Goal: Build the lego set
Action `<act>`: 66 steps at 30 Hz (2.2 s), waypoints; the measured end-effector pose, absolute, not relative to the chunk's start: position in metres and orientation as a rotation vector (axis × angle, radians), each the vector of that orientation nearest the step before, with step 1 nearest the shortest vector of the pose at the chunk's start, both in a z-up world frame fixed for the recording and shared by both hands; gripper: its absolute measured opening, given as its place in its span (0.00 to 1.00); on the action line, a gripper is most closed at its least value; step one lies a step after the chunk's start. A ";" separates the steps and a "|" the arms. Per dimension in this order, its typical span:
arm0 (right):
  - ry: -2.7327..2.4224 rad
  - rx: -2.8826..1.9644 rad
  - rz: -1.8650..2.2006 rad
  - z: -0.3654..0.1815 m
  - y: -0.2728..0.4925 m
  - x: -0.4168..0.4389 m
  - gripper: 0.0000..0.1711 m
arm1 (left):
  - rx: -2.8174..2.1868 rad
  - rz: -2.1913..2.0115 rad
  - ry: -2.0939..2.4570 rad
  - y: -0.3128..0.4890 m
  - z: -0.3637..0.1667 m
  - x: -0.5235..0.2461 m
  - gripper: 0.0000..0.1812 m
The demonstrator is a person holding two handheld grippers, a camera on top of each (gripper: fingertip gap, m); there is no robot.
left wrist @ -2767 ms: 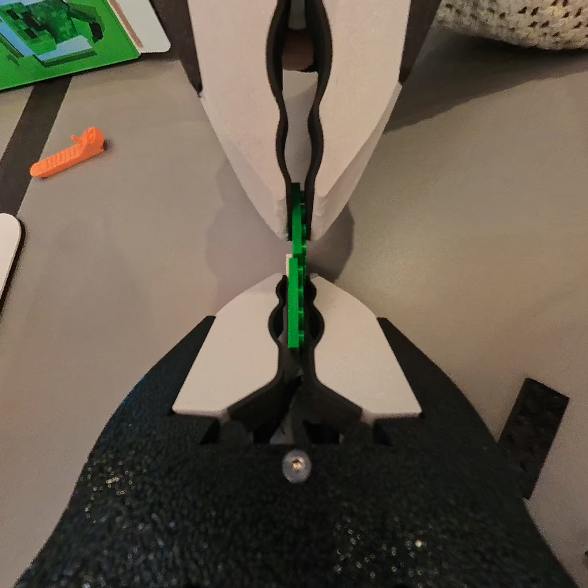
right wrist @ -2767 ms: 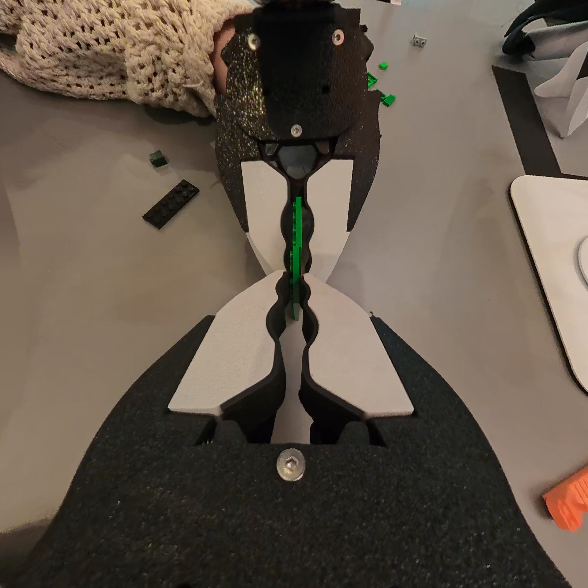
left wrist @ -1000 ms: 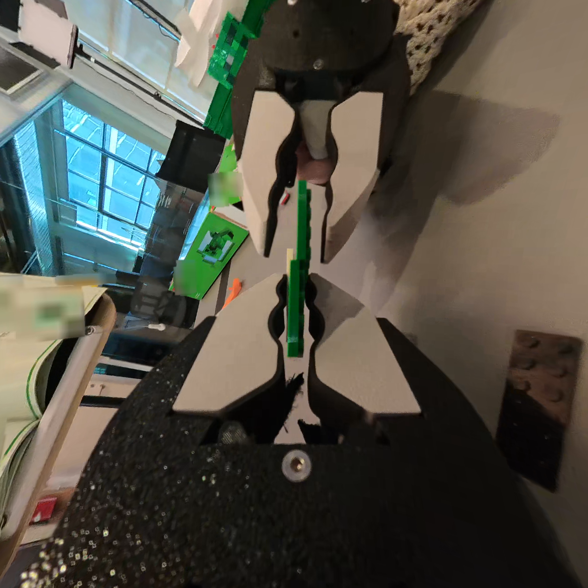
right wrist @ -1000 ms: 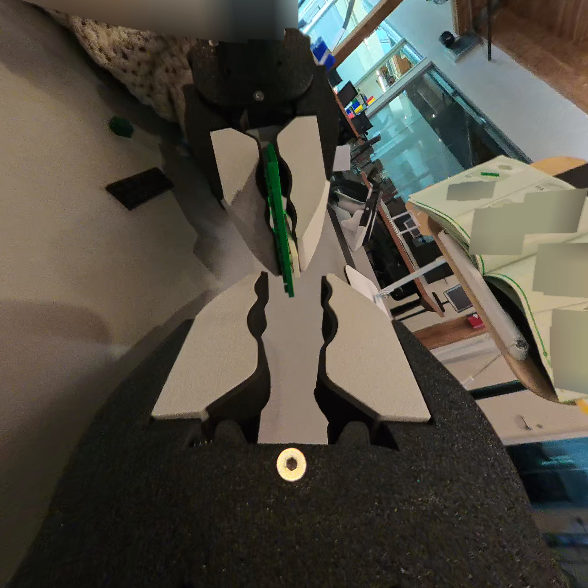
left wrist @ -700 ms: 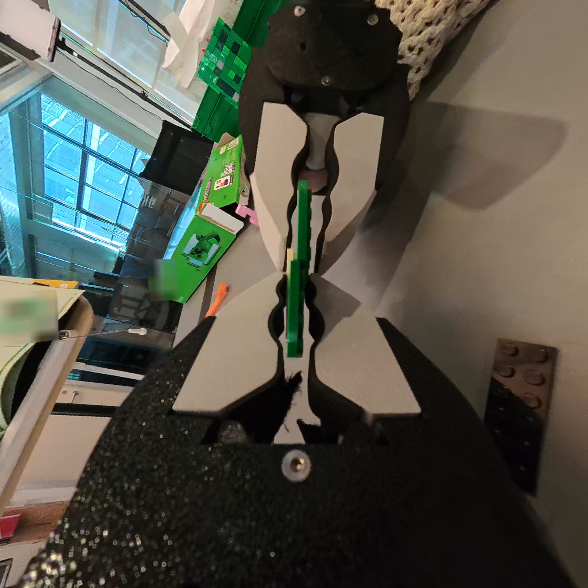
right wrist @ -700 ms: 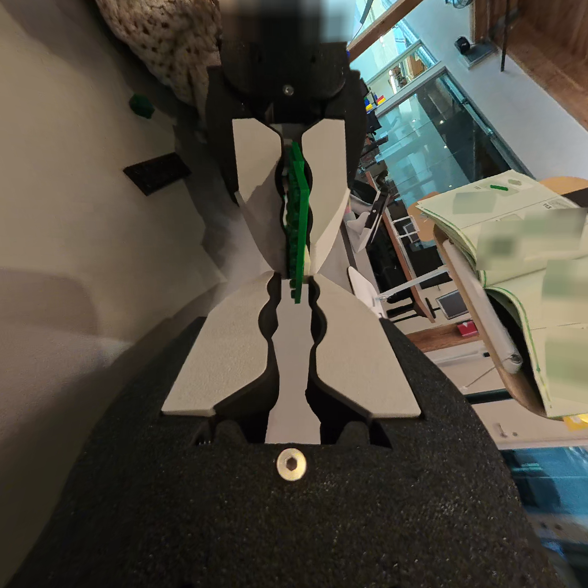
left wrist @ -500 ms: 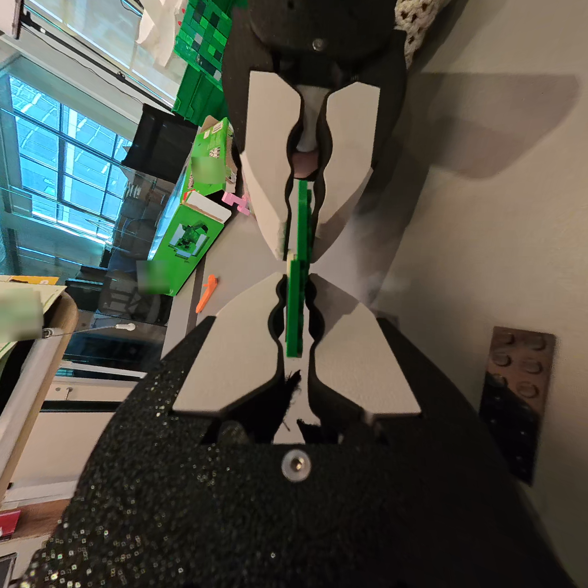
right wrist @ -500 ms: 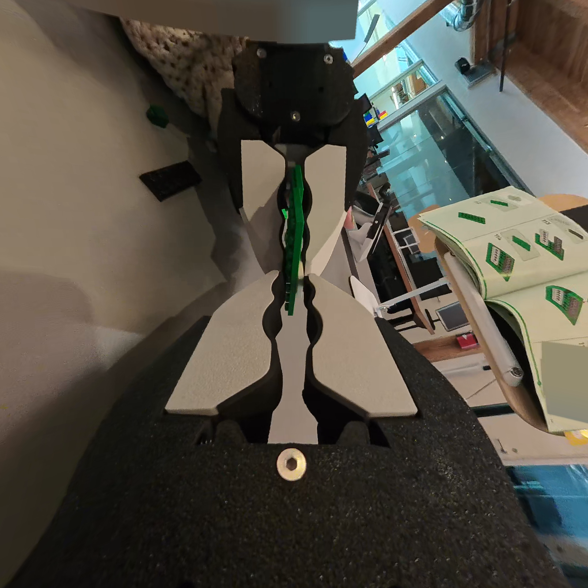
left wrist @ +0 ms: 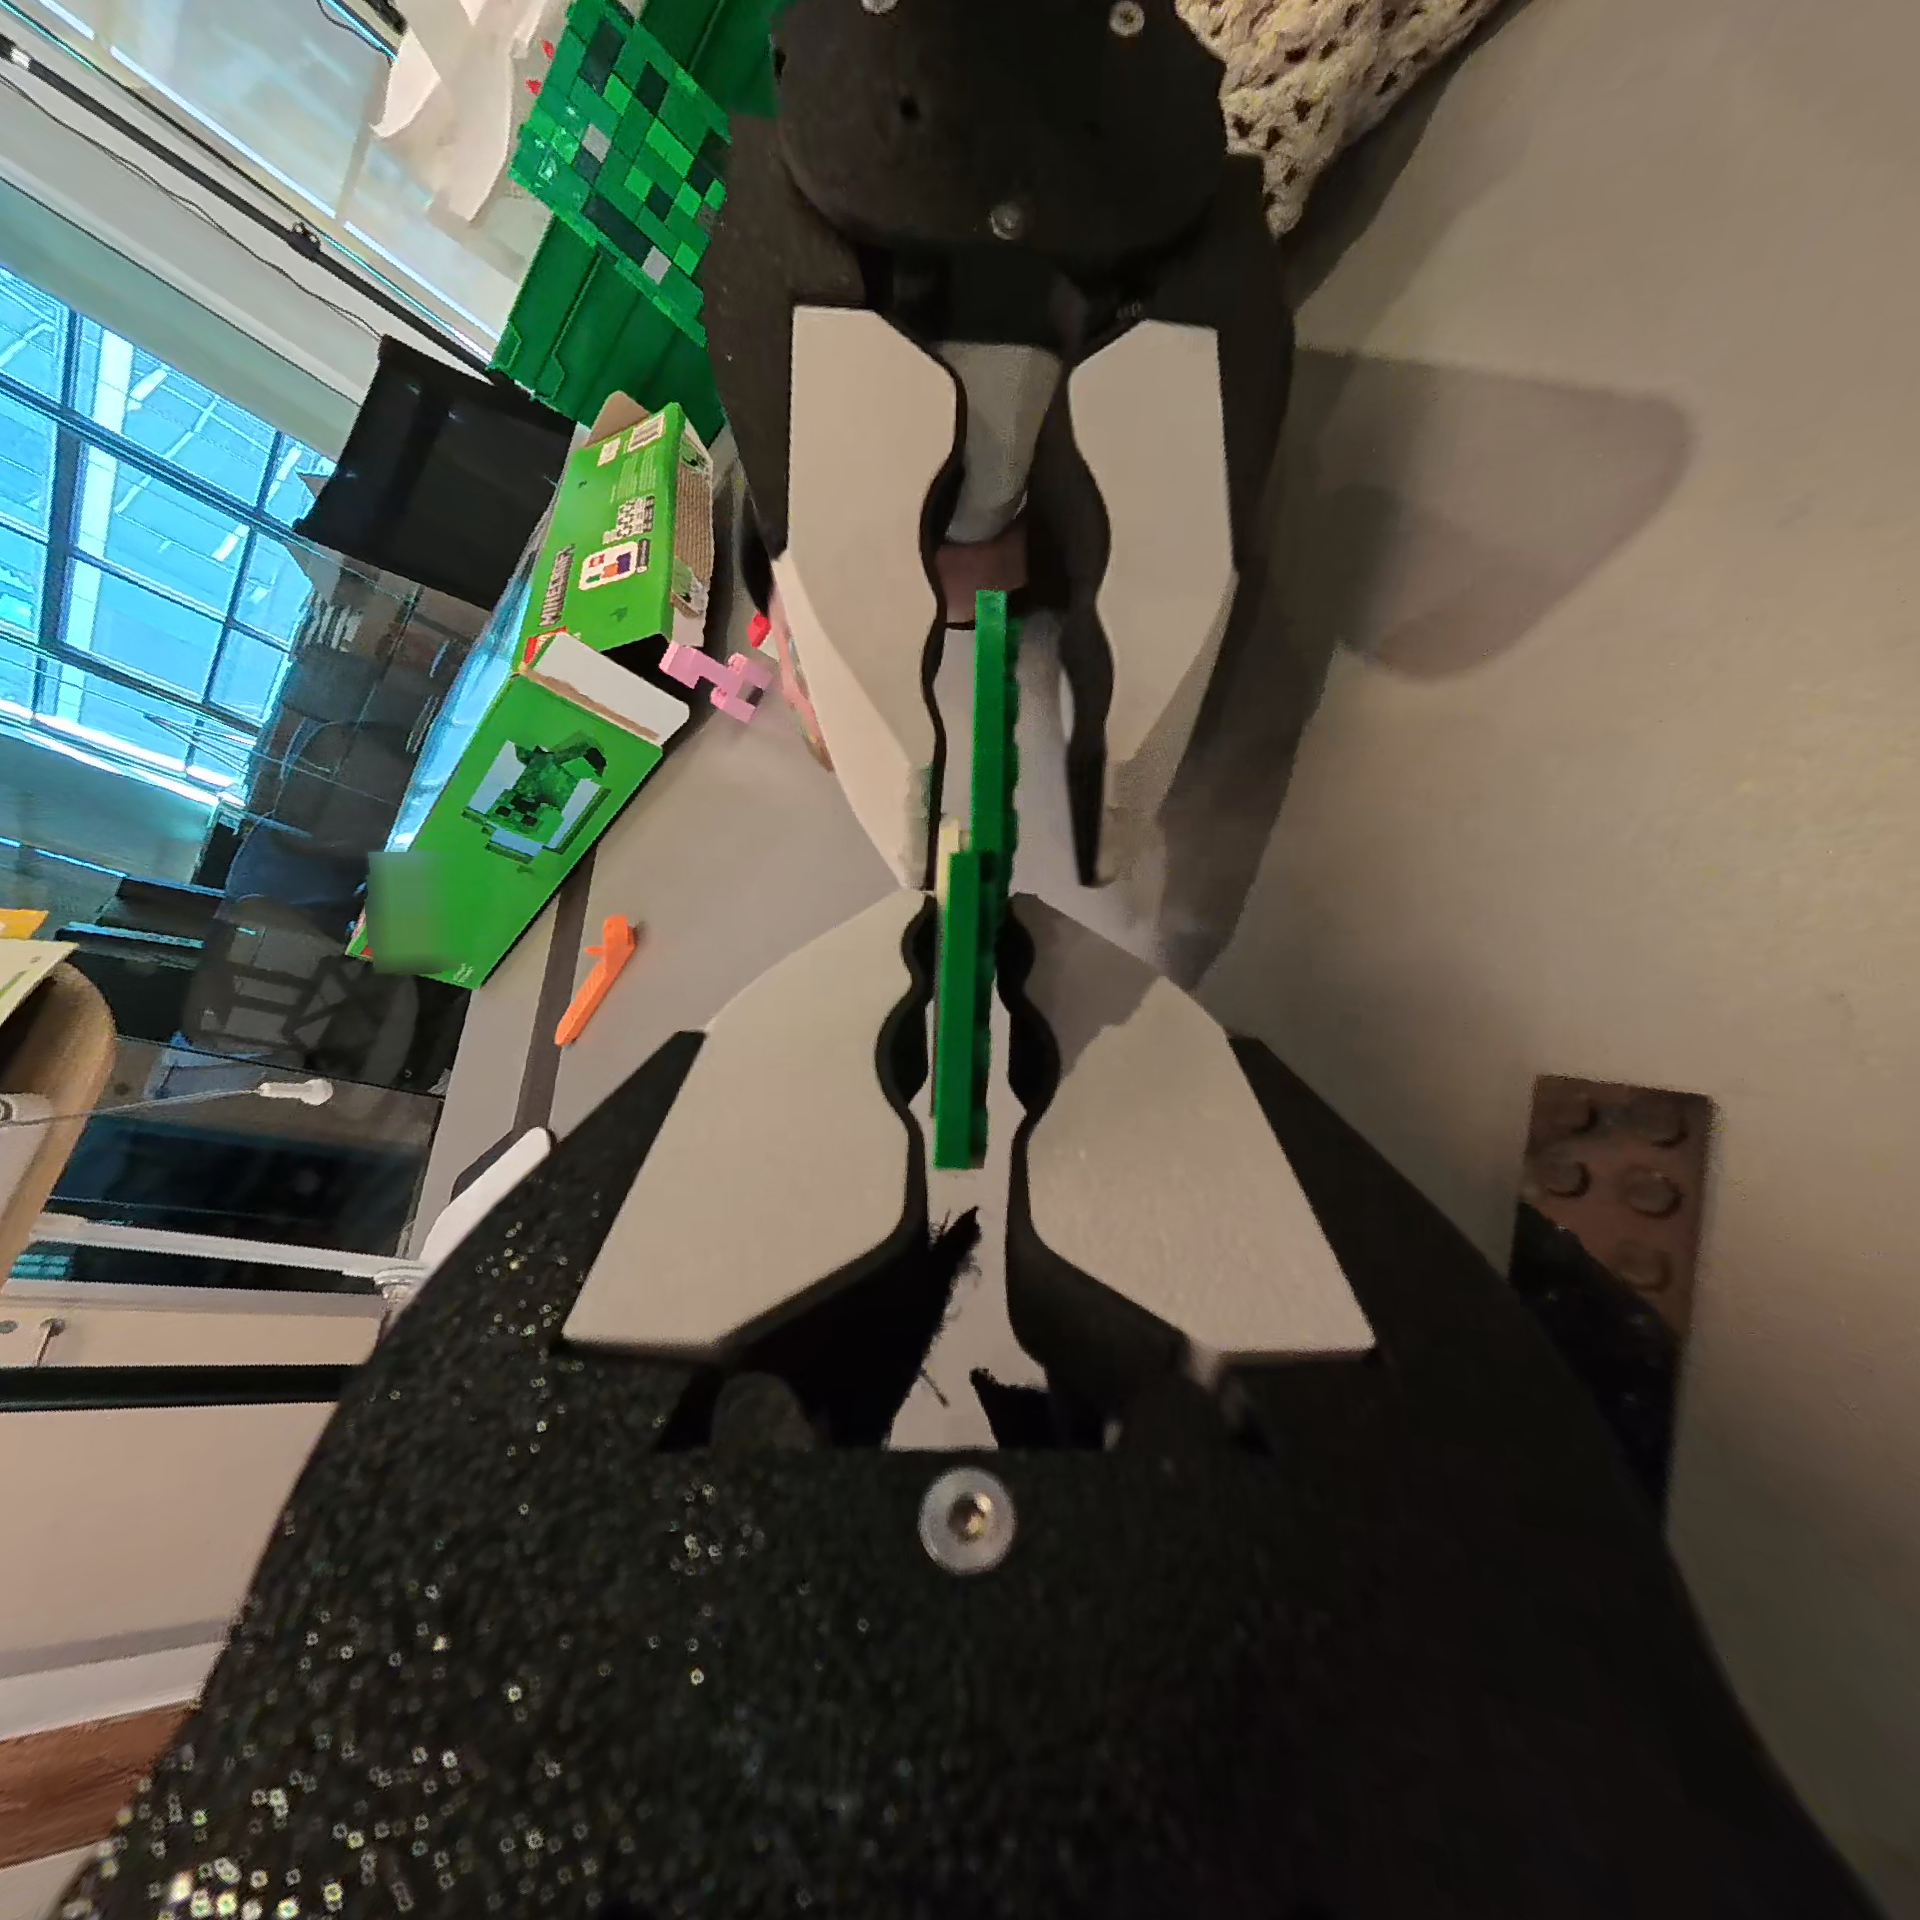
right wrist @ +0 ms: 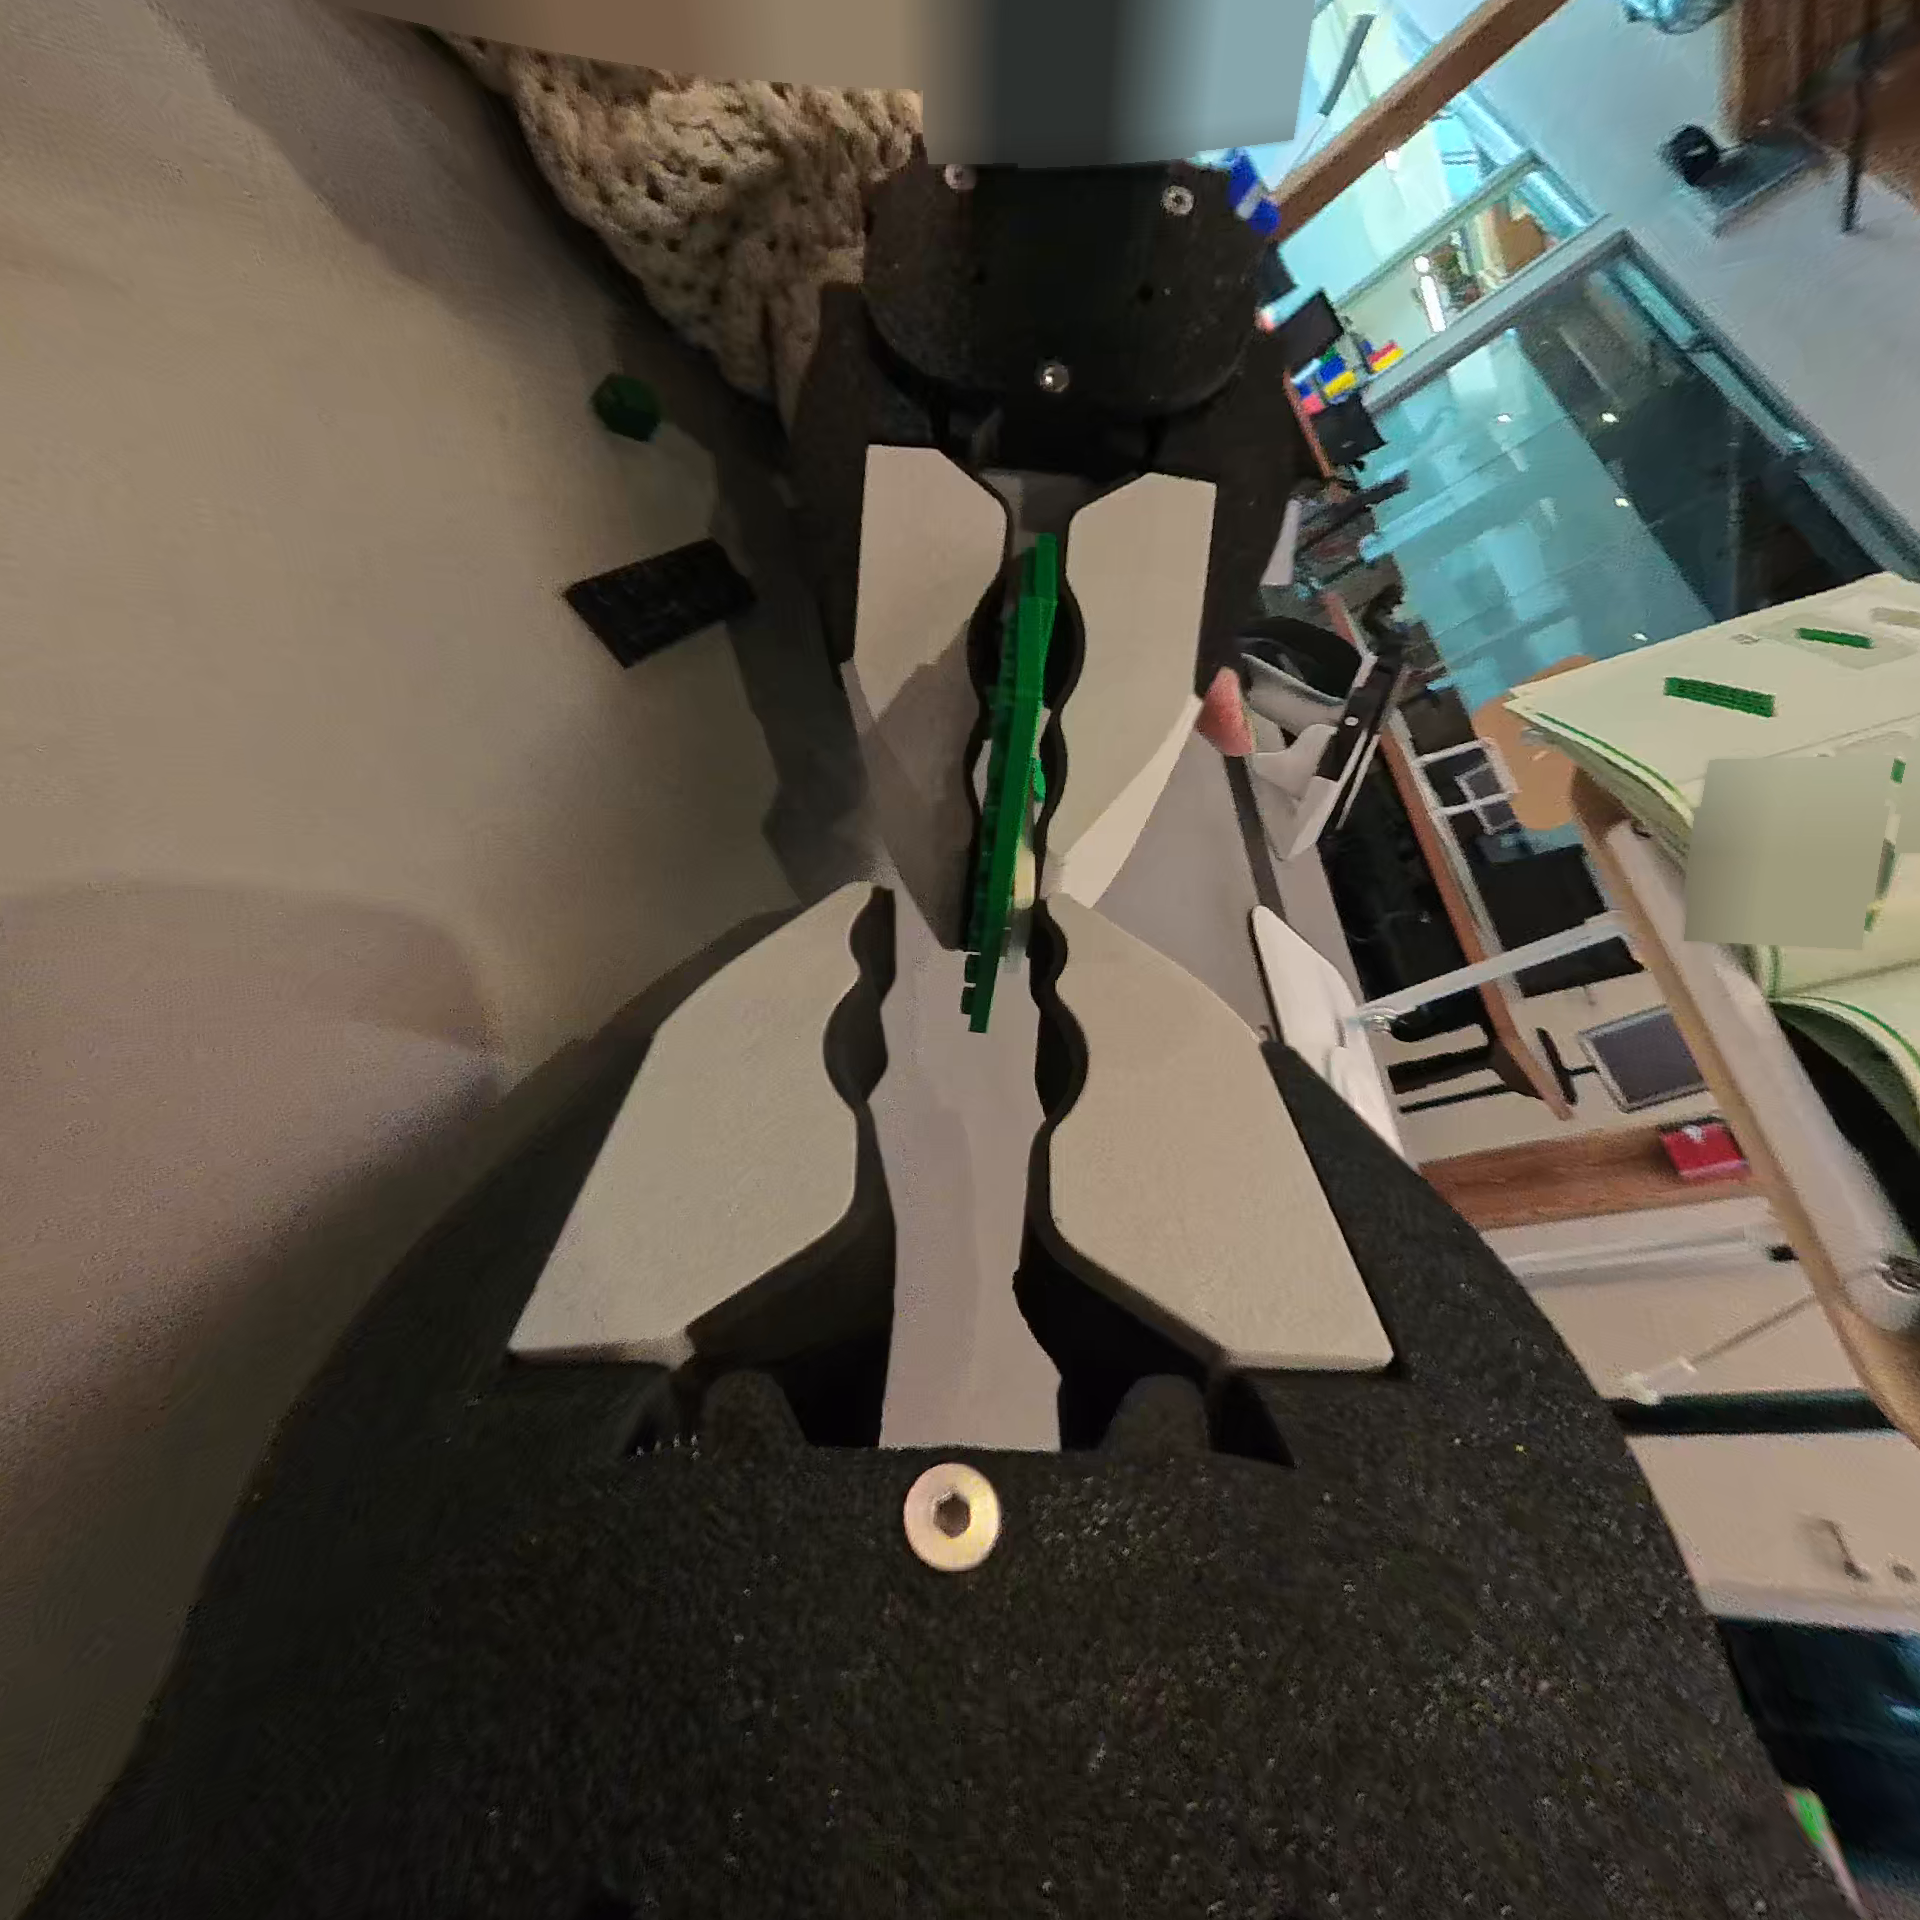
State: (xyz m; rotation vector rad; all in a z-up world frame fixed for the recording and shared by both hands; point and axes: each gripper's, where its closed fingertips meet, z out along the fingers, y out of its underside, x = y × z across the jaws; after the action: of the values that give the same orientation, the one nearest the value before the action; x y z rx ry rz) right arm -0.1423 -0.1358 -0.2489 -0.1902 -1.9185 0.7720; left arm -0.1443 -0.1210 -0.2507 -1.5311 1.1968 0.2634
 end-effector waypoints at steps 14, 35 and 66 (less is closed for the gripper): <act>-1.923 -0.297 0.844 -0.242 -0.134 -0.144 0.06 | -1.518 0.217 1.170 -0.122 -0.248 -0.142 0.06; -1.902 -0.264 0.794 -0.239 -0.131 -0.143 0.06 | -1.560 0.255 1.170 -0.121 -0.247 -0.148 0.05; -1.980 -0.478 0.151 -0.275 -0.102 -0.169 0.06 | -1.809 0.700 1.239 -0.105 -0.267 -0.162 0.05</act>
State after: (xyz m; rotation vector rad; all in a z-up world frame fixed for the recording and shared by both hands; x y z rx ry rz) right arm -0.1685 -0.1016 -0.2746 -0.4782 -1.9799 0.1508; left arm -0.1616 -0.1055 -0.2668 -1.8092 1.2390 0.7003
